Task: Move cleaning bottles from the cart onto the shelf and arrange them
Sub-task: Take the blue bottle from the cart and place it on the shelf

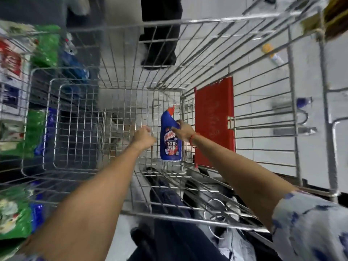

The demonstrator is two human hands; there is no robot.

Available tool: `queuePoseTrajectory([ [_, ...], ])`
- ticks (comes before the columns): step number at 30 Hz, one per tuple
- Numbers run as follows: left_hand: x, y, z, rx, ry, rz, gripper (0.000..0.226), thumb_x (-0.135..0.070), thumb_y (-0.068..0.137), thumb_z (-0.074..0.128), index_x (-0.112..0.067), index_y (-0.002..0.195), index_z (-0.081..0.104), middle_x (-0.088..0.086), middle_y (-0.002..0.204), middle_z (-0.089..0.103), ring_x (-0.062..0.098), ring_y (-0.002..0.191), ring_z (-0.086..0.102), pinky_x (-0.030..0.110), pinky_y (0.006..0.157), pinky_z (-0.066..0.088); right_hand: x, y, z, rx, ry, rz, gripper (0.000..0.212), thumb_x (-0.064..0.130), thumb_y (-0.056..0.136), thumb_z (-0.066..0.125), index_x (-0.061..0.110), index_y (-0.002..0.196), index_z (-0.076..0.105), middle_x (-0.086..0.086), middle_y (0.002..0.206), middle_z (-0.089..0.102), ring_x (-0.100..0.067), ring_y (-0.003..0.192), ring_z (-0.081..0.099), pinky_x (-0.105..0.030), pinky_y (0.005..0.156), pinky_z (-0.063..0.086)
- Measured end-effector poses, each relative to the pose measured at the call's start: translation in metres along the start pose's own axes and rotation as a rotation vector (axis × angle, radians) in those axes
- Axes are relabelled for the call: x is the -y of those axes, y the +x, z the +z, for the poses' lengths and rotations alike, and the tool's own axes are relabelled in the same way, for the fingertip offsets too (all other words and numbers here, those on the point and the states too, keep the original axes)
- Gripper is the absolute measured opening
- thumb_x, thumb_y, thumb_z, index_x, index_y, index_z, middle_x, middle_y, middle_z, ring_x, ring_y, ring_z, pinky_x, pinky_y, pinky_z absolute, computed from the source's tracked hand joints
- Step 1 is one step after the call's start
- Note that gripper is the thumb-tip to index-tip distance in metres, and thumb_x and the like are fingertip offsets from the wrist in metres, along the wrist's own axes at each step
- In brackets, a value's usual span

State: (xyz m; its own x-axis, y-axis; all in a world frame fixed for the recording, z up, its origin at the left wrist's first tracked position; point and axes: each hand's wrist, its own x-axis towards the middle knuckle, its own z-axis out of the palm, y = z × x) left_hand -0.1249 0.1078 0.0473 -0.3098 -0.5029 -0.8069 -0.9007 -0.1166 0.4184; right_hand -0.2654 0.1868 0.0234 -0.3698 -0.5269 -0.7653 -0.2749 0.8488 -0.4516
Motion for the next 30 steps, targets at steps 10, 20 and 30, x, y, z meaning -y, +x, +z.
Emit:
queuePoseTrajectory([
  [10,0.016,0.041,0.087,0.082,-0.140,-0.192,0.080,-0.031,0.061,0.083,-0.002,0.124,0.044,0.017,0.126,0.058,0.033,0.112,0.056,0.039,0.096,0.047,-0.008,0.070,0.014,0.109,-0.192,0.060,0.045,0.032,0.094,0.041,-0.003,0.122,0.044,-0.023,0.122,0.057,-0.035,0.109,0.055,-0.035,0.081,0.044],
  [20,0.030,0.065,0.097,-0.008,-0.296,-0.233,0.087,-0.038,0.032,0.091,-0.010,0.108,0.058,0.004,0.106,0.068,0.023,0.096,0.063,0.036,0.088,0.053,-0.002,0.086,0.008,0.309,-0.256,-0.007,0.060,0.050,0.084,0.051,0.001,0.119,0.053,-0.015,0.109,0.060,-0.030,0.096,0.058,-0.036,0.086,0.048],
  [30,0.015,0.024,-0.003,-0.024,-0.423,-0.084,0.066,-0.017,0.052,0.089,-0.008,0.112,0.062,0.009,0.110,0.069,0.024,0.101,0.063,0.036,0.091,0.051,0.044,0.044,-0.008,0.274,0.593,-0.150,0.017,0.037,0.081,0.063,0.023,0.091,0.064,0.001,0.088,0.067,-0.017,0.082,0.063,-0.040,0.088,0.048],
])
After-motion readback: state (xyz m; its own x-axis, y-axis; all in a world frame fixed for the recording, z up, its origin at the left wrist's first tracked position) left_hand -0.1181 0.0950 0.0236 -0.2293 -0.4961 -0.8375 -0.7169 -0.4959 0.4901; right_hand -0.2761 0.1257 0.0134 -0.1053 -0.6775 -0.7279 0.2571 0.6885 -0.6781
